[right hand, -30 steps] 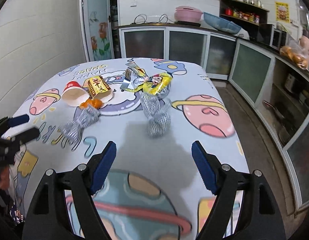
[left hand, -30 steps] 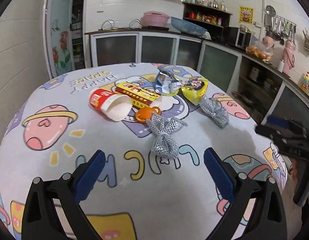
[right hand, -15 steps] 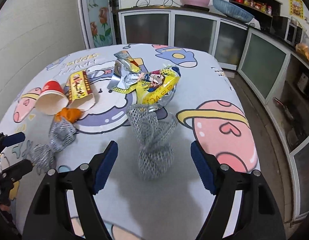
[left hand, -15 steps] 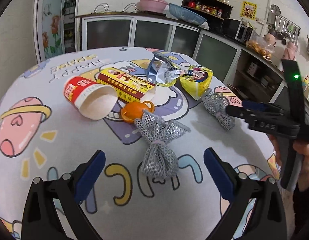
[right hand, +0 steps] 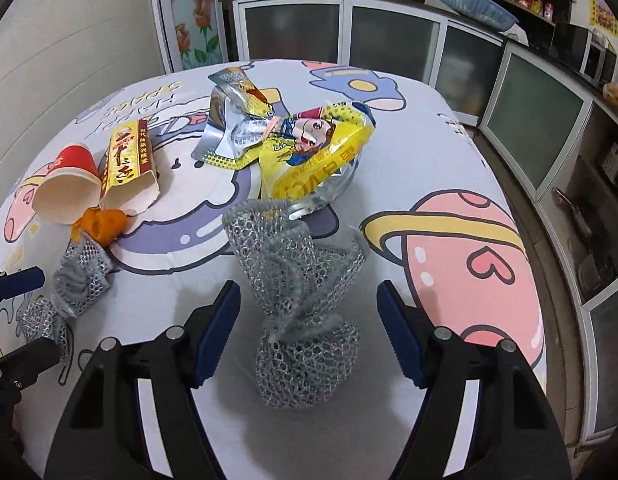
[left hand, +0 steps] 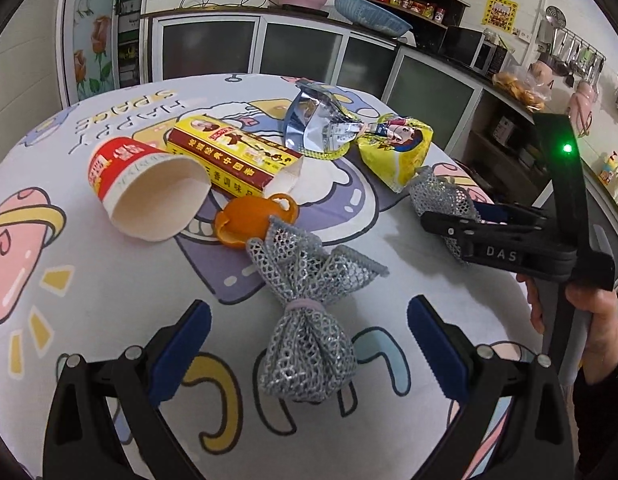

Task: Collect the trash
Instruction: 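Grasp a silver mesh net with the right tool while the left tool grasps another mesh net, then carry both mesh nets from the table to the yellow bin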

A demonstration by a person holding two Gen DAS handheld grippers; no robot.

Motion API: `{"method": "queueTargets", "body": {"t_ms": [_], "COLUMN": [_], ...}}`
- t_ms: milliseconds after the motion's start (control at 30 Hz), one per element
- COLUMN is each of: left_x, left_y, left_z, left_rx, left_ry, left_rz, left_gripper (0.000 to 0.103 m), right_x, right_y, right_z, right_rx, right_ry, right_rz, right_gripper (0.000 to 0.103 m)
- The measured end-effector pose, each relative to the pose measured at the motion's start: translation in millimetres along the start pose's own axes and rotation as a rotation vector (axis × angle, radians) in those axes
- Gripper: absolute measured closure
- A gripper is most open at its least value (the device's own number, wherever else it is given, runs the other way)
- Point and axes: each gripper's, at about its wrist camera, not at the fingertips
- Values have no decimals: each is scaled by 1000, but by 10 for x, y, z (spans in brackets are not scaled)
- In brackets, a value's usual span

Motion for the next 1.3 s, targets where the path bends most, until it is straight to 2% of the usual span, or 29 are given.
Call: {"method": "queueTargets", "body": {"t_ms": [100, 167, 200, 300, 367, 467, 767, 900, 1133, 1300], "left_x": [-3, -4, -4, 9, 11, 6, 22, 54, 51, -25], "left_y": [30, 33, 30, 30, 62, 96, 61, -108, -437, -577], "left_z": [12, 15, 19, 42, 66, 72, 67, 70, 7, -10], "left_rx": [-6, -7, -8, -12, -21, -22, -43, -58, -64, -71], "left_ry": [-9, -12, -13, -26, -31, -34, -40, -44, -26, -26], "left_rz": [3, 4, 4, 6, 21, 36, 23, -13, -62, -61], "left_gripper": [9, 16, 19, 37, 71, 80, 84, 84, 84, 84], "right_x": [7, 16, 20, 26, 30, 37, 19, 8, -10, -126], "right_y": [48, 81, 93, 101, 104, 93, 8, -112, -485, -754], "right_z": [-15, -19, -18, 0, 2, 30, 66, 58, 78, 135], "right_rx": [3, 1, 3, 3, 23, 25, 27, 24, 17, 9], "right_ry": [7, 11, 12, 13, 26, 17, 16, 22, 24, 28], "right_rz": [12, 24, 30, 38, 42, 37, 24, 9, -29, -42], "right_gripper": [40, 46, 52, 69, 75, 79, 79, 79, 79, 79]}}
Point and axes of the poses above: each gripper's, at about its wrist camera, not at the fingertips, and y roughly the way its jaws point, z to its left, x to its top, and after that the axes turned 11 degrees about -y, right-handed
